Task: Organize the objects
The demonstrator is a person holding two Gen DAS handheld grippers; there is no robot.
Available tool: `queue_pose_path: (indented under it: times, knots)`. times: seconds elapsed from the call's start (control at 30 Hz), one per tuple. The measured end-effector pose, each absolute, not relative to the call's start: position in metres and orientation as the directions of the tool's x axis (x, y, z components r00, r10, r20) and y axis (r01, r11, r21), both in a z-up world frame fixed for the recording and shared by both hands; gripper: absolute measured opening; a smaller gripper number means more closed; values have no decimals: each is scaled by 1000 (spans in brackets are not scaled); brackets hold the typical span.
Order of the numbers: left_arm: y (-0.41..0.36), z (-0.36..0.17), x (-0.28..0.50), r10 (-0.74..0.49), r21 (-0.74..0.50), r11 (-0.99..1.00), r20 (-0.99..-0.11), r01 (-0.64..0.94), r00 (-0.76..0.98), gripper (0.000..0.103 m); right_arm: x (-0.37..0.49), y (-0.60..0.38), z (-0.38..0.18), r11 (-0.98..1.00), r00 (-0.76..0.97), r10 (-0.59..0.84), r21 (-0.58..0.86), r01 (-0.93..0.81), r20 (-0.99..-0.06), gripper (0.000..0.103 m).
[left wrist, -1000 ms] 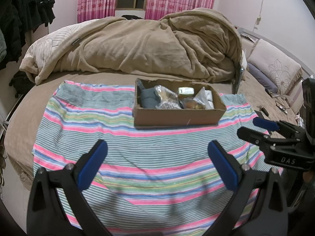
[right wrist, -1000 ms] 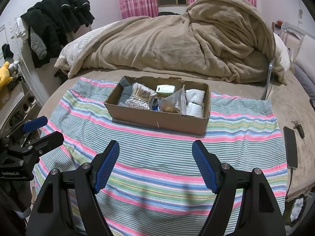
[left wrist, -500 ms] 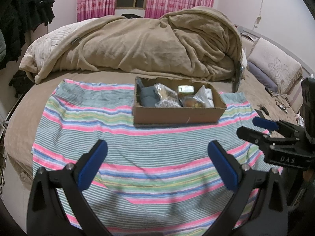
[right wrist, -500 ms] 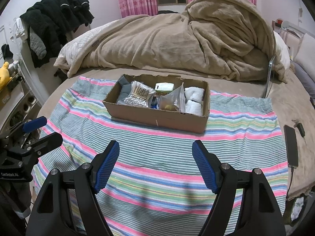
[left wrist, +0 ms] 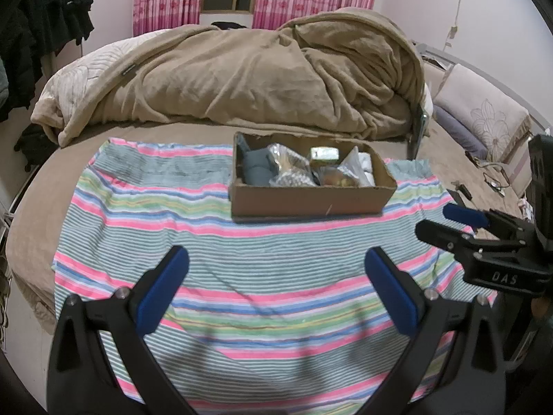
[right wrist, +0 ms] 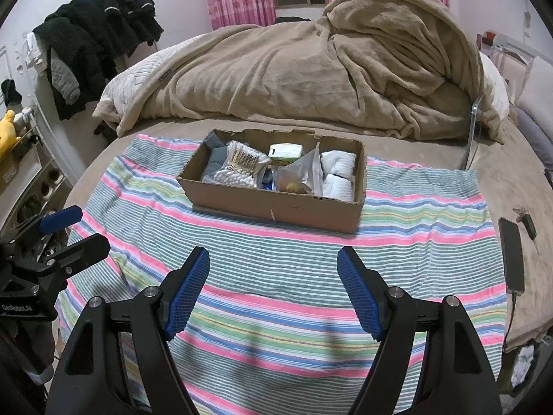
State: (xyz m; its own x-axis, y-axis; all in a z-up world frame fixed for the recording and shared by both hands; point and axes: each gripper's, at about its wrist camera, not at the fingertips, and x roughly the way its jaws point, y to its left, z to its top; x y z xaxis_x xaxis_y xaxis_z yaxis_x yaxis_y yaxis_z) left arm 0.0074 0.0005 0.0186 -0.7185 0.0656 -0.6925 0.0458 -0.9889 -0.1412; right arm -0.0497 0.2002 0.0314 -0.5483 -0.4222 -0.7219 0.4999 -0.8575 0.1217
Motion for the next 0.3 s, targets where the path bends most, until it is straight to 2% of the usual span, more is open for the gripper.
queue_pose_path:
  times: [0.3]
  knots:
    - [0,14,5,82,-151,-988,-696,34,-714,103,-52,200,28,-858,-543,-421,126,498,-727,79]
